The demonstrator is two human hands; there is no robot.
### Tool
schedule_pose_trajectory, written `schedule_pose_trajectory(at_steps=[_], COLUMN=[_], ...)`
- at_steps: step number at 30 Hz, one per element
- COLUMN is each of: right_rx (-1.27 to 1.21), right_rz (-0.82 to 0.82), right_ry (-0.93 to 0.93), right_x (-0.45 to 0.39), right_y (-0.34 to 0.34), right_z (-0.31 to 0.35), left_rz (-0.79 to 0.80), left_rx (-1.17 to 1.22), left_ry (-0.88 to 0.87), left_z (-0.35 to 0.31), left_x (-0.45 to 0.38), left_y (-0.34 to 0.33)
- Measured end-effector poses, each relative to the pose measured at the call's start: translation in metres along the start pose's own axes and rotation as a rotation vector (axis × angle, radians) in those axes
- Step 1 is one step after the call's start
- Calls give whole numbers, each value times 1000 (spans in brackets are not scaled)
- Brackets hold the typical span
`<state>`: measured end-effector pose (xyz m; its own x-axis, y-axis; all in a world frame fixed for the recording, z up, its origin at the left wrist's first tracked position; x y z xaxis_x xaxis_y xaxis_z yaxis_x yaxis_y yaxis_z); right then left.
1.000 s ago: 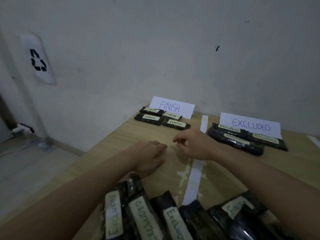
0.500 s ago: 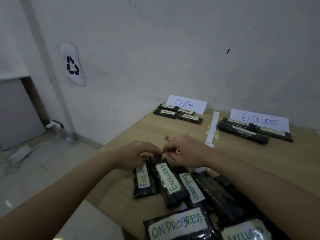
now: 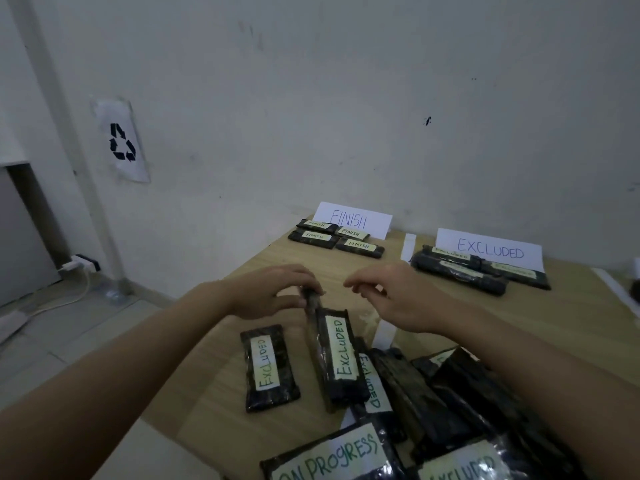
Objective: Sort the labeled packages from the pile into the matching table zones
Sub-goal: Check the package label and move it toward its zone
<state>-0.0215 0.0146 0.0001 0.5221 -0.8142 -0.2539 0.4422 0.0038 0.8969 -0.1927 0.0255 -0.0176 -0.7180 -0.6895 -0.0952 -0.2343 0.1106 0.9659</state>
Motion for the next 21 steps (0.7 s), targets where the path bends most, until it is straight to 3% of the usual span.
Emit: schedule_pose_trajectory(at_steps=[5,9,12,17,21], right_rx=[-300,-497,-438,-645,-752], right_rz=[-62,101,145,32,-106], right_ry=[-106,-164,-154,-199,-233], right_x=[2,2,2,5,13], right_y=[9,-5,-11,1,17], right_z=[3,15,20,13,1], left_rz=[-85,-234,-357,-542,-755], left_rx=[165,325,410,550,853], left_ry=[101,143,205,288,333], left_z=[4,-1,-4,-6,-16], left_x=[13,17,17,14,3], left_y=[26,41,49,52,46])
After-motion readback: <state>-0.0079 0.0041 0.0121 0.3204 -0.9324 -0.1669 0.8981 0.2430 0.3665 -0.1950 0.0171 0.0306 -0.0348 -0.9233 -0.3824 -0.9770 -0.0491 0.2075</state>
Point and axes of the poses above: each hand's wrist, its own x-axis away from the middle knuckle, its own y-axis out of the back of the hand, z = x × y, the point moved 5 cm from there along -x, towards the middle knuckle, and after that the axes turned 7 degrees about -y, right-handed, at the moved point
